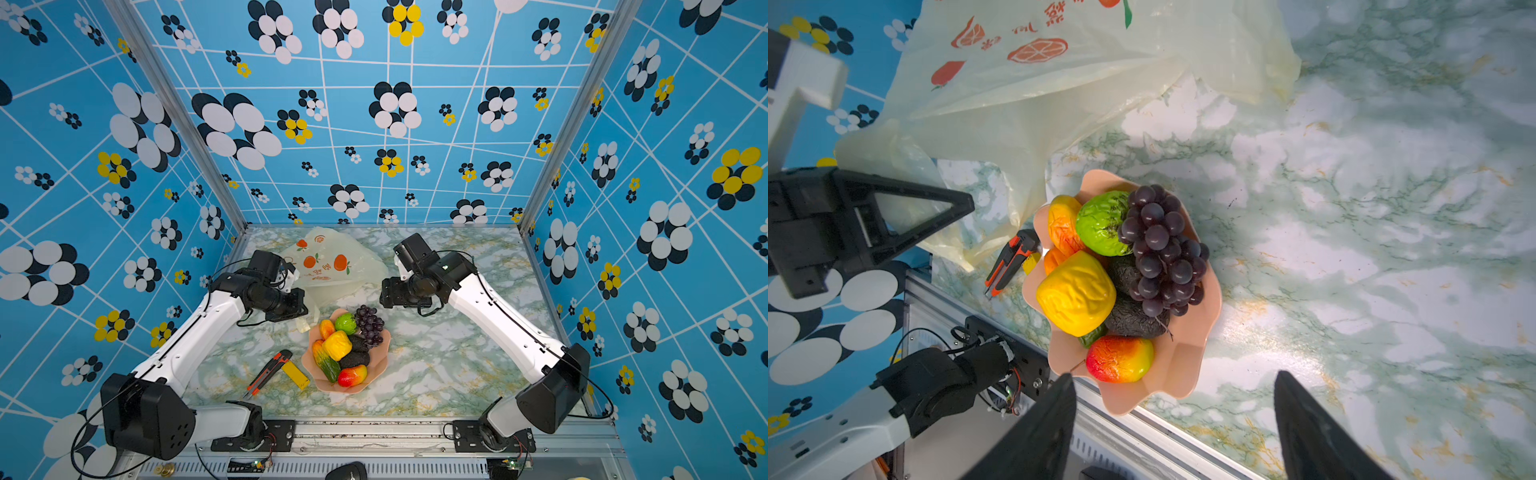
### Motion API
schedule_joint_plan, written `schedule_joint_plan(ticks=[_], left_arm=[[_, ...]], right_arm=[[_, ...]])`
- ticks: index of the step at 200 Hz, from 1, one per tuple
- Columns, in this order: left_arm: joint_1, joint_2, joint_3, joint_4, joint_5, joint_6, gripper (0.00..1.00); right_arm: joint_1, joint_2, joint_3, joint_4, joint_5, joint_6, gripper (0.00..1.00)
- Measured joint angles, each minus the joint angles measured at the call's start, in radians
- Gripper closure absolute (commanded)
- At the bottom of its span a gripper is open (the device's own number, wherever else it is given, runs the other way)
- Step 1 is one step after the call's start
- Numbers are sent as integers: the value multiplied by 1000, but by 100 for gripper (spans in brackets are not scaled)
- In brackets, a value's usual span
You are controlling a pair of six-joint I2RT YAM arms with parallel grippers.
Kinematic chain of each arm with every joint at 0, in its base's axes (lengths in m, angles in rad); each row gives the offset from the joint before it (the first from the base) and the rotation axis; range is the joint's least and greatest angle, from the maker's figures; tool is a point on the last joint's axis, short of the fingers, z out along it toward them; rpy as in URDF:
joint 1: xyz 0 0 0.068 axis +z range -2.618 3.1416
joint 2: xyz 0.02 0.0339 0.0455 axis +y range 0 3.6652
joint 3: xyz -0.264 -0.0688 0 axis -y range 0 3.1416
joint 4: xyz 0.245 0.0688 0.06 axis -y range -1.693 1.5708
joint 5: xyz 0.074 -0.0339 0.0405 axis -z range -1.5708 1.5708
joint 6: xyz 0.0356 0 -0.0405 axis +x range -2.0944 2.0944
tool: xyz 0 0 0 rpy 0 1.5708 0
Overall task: Place the fruits into the plastic bag
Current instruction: 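Move the right gripper over the bowl and lower it onto the dark grapes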
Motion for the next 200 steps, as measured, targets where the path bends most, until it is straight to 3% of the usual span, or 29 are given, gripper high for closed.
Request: schedule_joint_plan(ticks=[84,132,200], left_arm=[[-11,18,43,-12,8,8,100],[-11,19,48,-12,8,7,100],[-11,19,48,-12,8,7,100]], right_arm=[[32,206,18,38,-6,-74,16],[34,322,125,31,-7,-143,15],[34,406,153,23,-31,-196,16]])
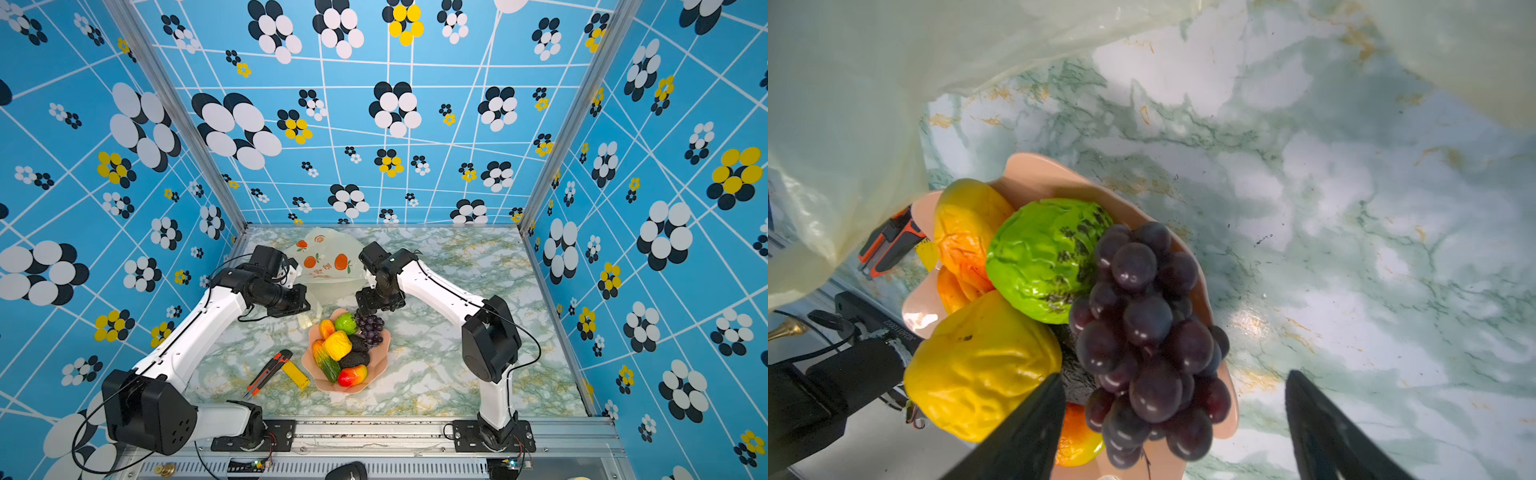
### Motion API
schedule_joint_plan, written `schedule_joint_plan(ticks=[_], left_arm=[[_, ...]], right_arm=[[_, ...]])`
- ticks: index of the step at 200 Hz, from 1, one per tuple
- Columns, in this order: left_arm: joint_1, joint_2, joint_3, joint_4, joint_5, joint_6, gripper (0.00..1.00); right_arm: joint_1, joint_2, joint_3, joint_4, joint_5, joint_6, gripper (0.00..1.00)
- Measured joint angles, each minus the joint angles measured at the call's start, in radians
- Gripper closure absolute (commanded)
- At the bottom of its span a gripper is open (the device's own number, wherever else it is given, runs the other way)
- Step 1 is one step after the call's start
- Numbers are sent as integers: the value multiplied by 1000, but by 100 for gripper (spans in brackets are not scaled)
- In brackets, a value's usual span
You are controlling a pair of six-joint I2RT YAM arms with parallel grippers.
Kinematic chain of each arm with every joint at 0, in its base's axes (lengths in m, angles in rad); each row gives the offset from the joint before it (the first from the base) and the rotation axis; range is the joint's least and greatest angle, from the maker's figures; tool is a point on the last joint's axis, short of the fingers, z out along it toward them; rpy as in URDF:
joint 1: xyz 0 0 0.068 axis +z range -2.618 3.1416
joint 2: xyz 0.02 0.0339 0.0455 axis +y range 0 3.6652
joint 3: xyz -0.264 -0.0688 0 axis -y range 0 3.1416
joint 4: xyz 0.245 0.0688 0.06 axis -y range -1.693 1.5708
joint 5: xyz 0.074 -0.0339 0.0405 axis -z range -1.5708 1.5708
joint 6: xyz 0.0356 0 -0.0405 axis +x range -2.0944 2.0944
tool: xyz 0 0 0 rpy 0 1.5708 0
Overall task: Place the fruits into the plastic bag
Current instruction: 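Move the right gripper over the bowl and lower it onto the dark grapes, then close the right gripper on the grape bunch and lift it from the bowl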
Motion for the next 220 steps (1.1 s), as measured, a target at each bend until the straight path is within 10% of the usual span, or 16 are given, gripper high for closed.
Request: schedule_joint_plan(ticks=[127,220], left_arm=[[0,1,0,0,0,0,100],[0,14,0,0,0,0,100]], right_arm=[[0,75,-32,31,-97,-82,23],[0,77,-53,82,-92,-73,54]])
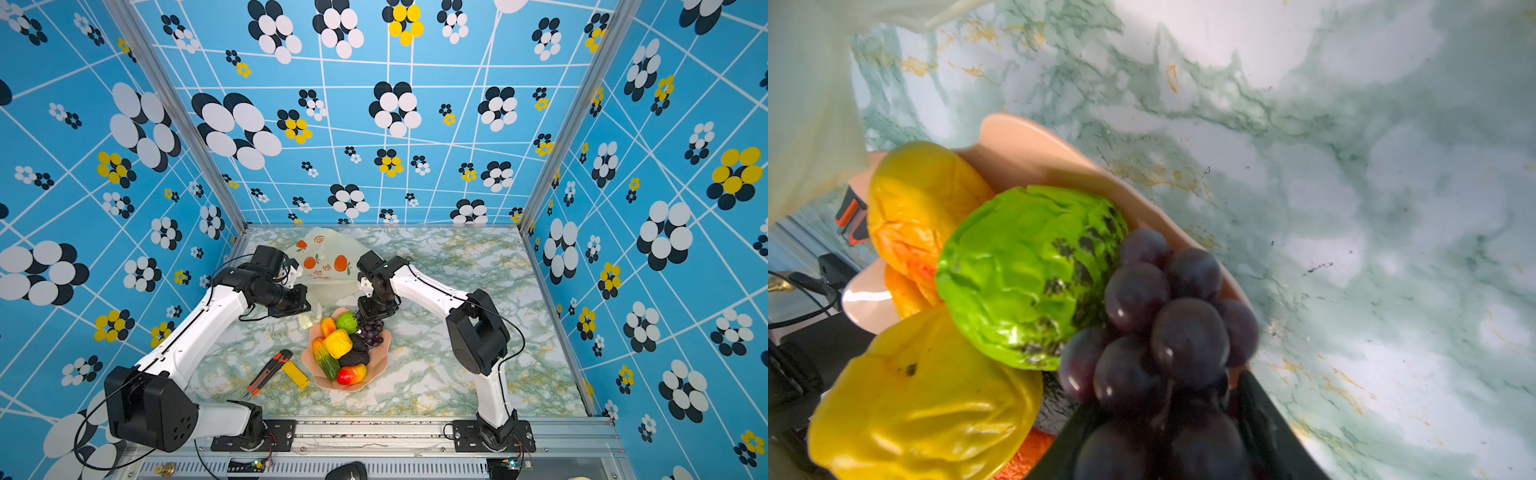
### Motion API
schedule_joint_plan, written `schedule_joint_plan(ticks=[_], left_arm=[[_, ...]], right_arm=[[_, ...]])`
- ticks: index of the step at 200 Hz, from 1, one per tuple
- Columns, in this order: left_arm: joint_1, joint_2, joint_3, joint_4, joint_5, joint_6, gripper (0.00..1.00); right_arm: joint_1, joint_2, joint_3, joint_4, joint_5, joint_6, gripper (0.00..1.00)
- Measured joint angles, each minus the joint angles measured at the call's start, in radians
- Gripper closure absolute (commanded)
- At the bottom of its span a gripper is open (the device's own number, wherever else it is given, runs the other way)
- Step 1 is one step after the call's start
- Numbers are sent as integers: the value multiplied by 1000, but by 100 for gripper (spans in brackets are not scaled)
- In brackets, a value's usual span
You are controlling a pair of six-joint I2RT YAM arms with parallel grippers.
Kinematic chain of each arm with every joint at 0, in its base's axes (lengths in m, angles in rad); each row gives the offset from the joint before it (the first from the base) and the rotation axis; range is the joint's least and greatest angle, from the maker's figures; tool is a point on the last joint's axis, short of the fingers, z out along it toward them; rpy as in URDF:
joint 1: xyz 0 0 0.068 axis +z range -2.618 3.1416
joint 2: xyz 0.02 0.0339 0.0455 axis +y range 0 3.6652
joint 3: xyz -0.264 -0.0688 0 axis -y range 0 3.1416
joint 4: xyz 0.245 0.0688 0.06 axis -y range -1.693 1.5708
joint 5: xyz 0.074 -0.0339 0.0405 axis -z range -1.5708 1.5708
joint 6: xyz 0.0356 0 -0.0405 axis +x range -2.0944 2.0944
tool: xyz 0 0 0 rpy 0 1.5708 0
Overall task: Place the fruits into the plastic bag
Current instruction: 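Close the right gripper on the grape bunch and lift it from the bowl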
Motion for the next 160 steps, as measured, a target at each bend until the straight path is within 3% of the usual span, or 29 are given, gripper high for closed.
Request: schedule_joint_plan(ticks=[64,160], left_arm=[[0,0,-2,1,4,-1,100],[0,0,-7,26,19,-8,100]], right_arm=[[0,-110,-145,107,6,26,71],[9,-363,-276,212,69,87,77]])
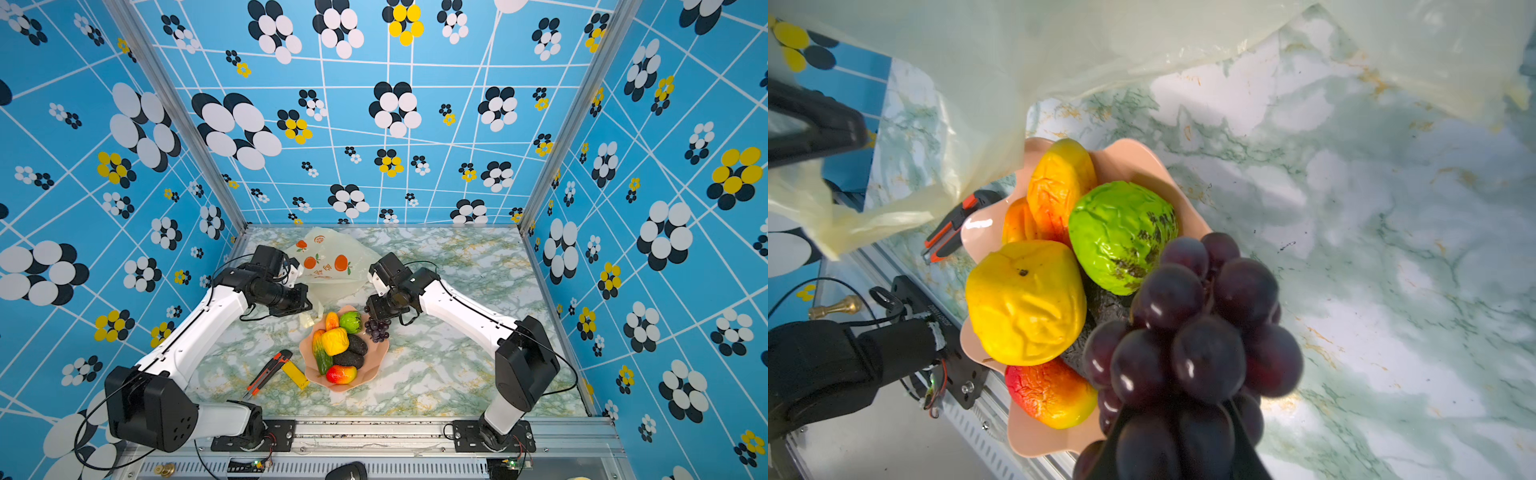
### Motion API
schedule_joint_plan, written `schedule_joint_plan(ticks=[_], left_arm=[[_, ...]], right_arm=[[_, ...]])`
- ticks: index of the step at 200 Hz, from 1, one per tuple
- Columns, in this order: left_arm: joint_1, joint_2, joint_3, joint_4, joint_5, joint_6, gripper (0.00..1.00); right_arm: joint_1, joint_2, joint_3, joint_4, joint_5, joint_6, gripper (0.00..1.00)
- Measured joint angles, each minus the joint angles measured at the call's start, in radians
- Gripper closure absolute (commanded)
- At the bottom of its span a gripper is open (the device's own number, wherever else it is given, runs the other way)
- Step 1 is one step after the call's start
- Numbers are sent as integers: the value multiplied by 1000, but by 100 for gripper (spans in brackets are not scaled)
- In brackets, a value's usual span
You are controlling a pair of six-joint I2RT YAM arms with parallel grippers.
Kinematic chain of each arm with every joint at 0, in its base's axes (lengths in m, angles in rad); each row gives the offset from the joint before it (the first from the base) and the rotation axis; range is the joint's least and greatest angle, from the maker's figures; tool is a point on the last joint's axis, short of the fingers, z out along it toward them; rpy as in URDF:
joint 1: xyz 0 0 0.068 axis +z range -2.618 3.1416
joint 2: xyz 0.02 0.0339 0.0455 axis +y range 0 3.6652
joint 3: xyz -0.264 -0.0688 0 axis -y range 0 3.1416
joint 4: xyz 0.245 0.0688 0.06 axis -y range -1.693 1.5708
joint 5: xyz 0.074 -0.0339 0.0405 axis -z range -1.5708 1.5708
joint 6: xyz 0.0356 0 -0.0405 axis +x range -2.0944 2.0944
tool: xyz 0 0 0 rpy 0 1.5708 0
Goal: Place the fruits into the plastic bag
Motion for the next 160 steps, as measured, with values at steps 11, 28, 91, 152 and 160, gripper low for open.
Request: schedule_joint_plan(ticks=[11,28,91,152,160], left_arm=[[0,0,0,0,0,0,100],[0,0,0,0,3,0,100],[3,0,8,-2,28,-1,100],[17,0,58,-2,89,-31,100],[17,0,62,-1,97,-37,100]], right_arm=[[0,-16,0,3,3,5,77],[0,-39,0,5,7,18,77],[0,-119,43,8,36,60,78],[5,-144,66,129,151,302,79],[5,-144,66,148,171,353,79]])
